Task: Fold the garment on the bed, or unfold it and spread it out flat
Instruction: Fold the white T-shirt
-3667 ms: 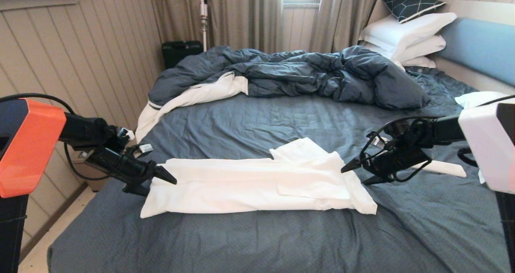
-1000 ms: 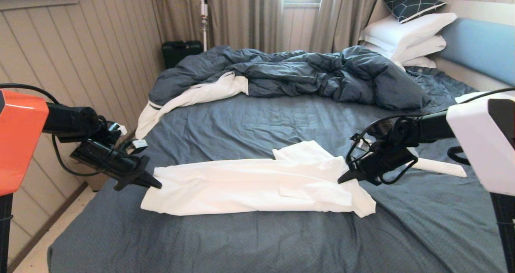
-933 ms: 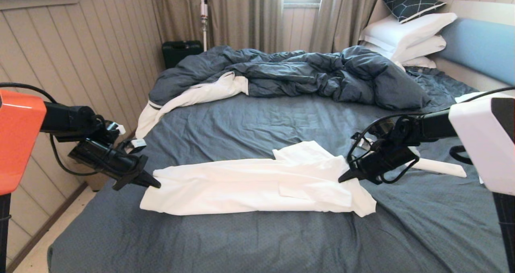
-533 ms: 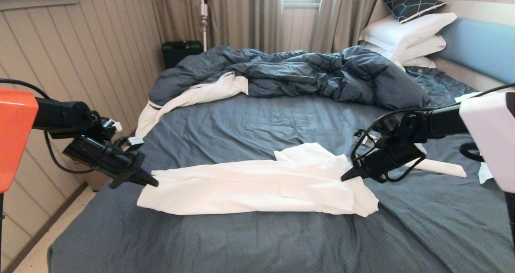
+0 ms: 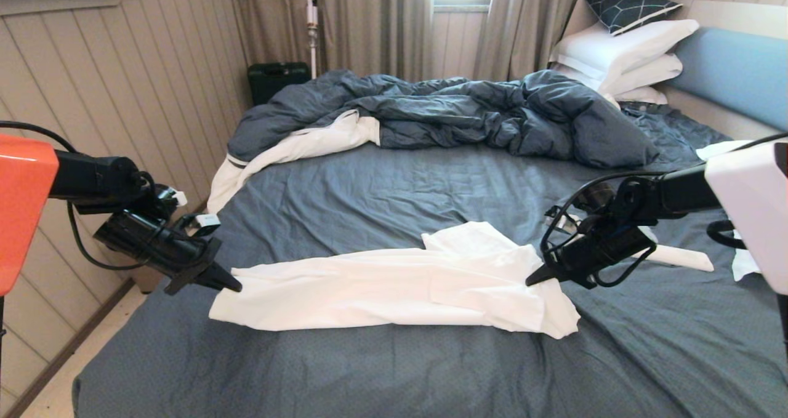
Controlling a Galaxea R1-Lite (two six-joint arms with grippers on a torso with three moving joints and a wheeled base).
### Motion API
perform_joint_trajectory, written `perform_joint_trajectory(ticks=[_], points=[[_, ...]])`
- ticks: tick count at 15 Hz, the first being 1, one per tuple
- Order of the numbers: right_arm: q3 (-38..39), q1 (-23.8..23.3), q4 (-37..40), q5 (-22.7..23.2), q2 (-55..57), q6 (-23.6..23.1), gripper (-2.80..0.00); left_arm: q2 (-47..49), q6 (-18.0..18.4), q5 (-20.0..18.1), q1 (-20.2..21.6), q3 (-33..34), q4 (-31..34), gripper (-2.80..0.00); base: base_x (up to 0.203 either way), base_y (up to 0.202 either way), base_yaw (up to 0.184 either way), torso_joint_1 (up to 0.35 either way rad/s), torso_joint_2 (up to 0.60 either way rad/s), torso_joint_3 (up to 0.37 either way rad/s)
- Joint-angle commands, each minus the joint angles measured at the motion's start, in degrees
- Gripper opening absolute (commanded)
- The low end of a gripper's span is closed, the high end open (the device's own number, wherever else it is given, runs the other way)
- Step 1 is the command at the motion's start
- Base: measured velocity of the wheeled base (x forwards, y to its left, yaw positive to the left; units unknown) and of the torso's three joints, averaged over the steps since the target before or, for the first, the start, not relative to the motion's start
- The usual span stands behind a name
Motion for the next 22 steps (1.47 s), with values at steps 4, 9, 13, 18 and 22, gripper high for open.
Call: perform_joint_trajectory(ticks=[4,9,13,18,22], points=[[1.3,-0.1,0.3,0.1,-0.9,-0.2,-2.8,-0.8,3.0,0.0,0.6,0.5,2.3,-2.8,0.0,0.0,0.0,0.0,0.0,0.0],[1.4,-0.1,0.6,0.0,-2.5,-0.3,-2.8,-1.3,5.9,0.1,1.9,-0.4,4.4,-2.8,0.0,0.0,0.0,0.0,0.0,0.0],[1.2,0.1,0.4,0.0,-1.5,-0.3,-2.8,1.4,5.8,-0.6,1.8,-1.6,3.5,-2.8,0.0,0.0,0.0,0.0,0.0,0.0],[0.6,0.1,0.4,0.1,-1.2,-0.8,-2.8,7.2,4.1,-3.4,2.1,-10.0,3.3,-2.8,0.0,0.0,0.0,0.0,0.0,0.0],[0.5,0.2,0.4,0.1,-1.4,-0.8,-2.8,8.4,4.1,-3.4,3.2,-10.5,3.0,0.0,0.0,0.0,0.0,0.0,0.0,0.0]])
